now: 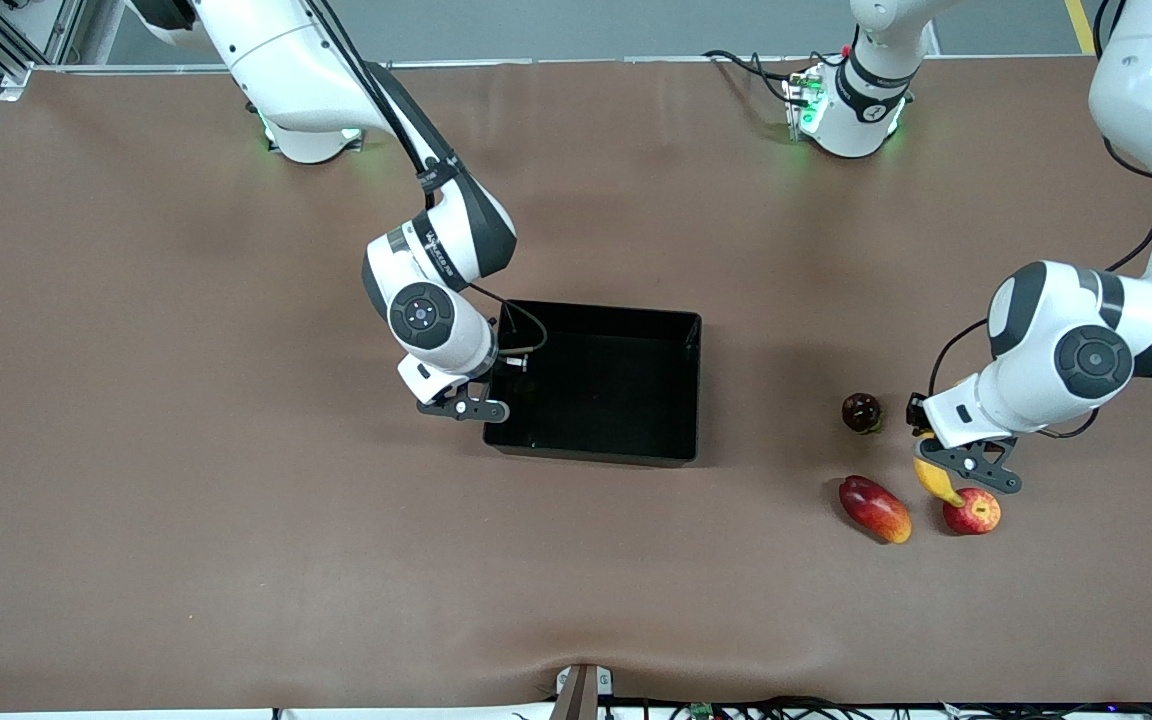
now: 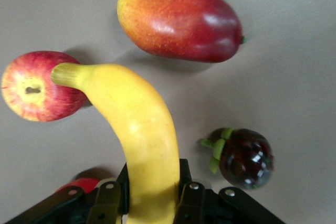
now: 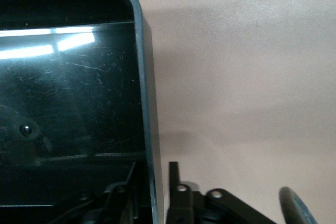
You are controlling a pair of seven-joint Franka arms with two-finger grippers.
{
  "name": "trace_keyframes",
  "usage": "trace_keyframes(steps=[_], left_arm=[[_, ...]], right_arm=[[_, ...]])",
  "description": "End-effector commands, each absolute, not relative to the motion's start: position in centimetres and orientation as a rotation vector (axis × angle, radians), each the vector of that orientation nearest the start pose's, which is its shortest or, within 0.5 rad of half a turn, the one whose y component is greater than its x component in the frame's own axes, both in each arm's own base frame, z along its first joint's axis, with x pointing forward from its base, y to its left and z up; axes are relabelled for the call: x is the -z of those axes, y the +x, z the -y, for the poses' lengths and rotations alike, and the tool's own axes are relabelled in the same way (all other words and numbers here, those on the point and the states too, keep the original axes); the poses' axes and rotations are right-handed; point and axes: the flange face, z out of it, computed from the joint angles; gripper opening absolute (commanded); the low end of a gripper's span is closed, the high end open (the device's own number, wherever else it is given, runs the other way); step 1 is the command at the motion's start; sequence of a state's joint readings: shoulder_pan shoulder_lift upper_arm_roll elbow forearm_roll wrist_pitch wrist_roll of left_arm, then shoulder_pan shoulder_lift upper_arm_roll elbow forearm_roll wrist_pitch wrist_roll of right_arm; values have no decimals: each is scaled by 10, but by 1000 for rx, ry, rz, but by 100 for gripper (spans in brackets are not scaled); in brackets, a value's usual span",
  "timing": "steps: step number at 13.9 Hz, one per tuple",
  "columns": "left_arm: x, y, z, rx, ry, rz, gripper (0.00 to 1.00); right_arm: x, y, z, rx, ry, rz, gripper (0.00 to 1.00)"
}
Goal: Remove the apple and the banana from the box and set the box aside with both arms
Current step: 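Place the banana by the apples with the left gripper while the right grips the box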
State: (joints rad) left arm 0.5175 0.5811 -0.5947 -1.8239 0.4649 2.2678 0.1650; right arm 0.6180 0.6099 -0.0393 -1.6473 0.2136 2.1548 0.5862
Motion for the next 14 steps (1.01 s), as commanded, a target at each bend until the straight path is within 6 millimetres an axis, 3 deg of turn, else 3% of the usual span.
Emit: trace_keyframes(steps=[1,7,9,11,12,14], left_arm=[[-233,635,-6,46,-3023,-759,0],[-194,623,-17,81,-3087,-745,0],[-187,623,-16,96,-3101,-744,0],[-186,623,-16,100,-3103,-747,0],[-187,623,-16,102,-3100,-751,8],[-189,624,-17,108,-3079,-814,100]], right_arm=[[-254,559,-373,-250,-3071,-231,0],[-273,576,-344,-280,-3057,-289,0],[-293,584,-330,-280,-3043,-315,0],[-313,594,-300,-302,-3037,-263,0],[-322,600,-281,-317,-3032,-246,0],[-343,611,-238,-331,-3018,-245,0]])
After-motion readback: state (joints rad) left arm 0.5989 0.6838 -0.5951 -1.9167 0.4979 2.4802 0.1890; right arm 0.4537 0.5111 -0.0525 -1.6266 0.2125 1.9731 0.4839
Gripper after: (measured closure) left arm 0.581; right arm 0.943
